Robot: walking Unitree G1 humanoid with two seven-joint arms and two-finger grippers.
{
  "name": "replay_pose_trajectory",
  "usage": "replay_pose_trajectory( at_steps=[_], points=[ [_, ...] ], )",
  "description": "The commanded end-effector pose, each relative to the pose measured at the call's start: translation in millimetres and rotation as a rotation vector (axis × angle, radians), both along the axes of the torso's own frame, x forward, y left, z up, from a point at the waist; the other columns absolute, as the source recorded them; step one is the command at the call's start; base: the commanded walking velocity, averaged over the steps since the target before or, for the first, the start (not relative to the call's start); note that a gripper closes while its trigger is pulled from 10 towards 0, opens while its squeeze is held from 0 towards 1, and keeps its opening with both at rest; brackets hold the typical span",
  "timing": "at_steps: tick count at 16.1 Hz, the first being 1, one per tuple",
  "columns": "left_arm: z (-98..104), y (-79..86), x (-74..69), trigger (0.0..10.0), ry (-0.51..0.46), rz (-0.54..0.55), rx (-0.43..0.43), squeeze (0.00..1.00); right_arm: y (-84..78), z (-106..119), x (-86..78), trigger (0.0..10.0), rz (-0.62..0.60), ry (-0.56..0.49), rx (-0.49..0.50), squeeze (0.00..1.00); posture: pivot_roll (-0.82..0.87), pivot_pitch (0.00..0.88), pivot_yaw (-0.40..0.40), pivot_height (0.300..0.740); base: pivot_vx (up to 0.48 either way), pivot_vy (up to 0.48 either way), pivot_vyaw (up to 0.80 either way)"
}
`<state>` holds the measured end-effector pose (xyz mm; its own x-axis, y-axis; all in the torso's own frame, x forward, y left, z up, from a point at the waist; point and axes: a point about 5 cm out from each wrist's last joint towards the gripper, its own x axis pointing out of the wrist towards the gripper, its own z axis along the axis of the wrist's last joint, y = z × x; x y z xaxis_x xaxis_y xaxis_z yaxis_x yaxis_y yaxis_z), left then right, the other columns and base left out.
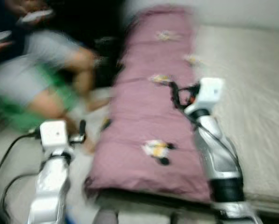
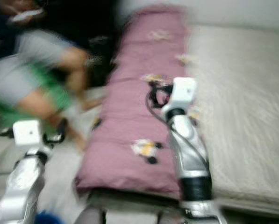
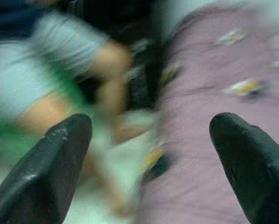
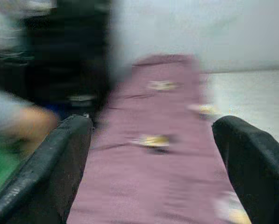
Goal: Clean up the room
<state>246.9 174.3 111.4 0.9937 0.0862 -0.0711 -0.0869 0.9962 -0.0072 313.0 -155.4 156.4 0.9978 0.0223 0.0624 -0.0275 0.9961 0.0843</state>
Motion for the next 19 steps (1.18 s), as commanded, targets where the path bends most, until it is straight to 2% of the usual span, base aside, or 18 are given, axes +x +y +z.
replay_pose_trajectory(
  at_steps=[1, 5, 13, 19],
  points=[
    [0.2, -2.8, -1.2, 10.0, -0.001, -0.015, 0.018, 0.0, -5.2, -4.2, -1.8, 10.0, -0.023, 0.013, -0.001, 0.0, -0.08, 0.0, 0.032, 0.74, 0.0, 0.0, 0.0],
    [0.7, -2.3, -0.5, 10.0, -0.007, -0.011, 0.024, 0.0, -5.9, -8.6, -2.6, 10.0, -0.024, 0.037, -0.03, 0.0, -0.07, 0.0, 0.026, 0.74, 0.0, 0.0, 0.0],
    [-2.1, -0.1, -5.6, 10.0, 0.005, 0.018, 0.037, 0.0, -1.3, -11.9, -0.3, 10.0, 0.013, 0.047, -0.059, 0.0, -0.05, 0.0, 0.007, 0.74, 0.0, 0.0, 0.8],
    [-1.5, -1.1, -5.6, 10.0, 0.001, 0.015, 0.042, 0.0, -3.9, -11.5, 1.9, 10.0, 0.008, 0.044, -0.068, 0.0, -0.05, 0.0, 0.007, 0.74, 0.0, 0.0, 0.8]
  ],
)
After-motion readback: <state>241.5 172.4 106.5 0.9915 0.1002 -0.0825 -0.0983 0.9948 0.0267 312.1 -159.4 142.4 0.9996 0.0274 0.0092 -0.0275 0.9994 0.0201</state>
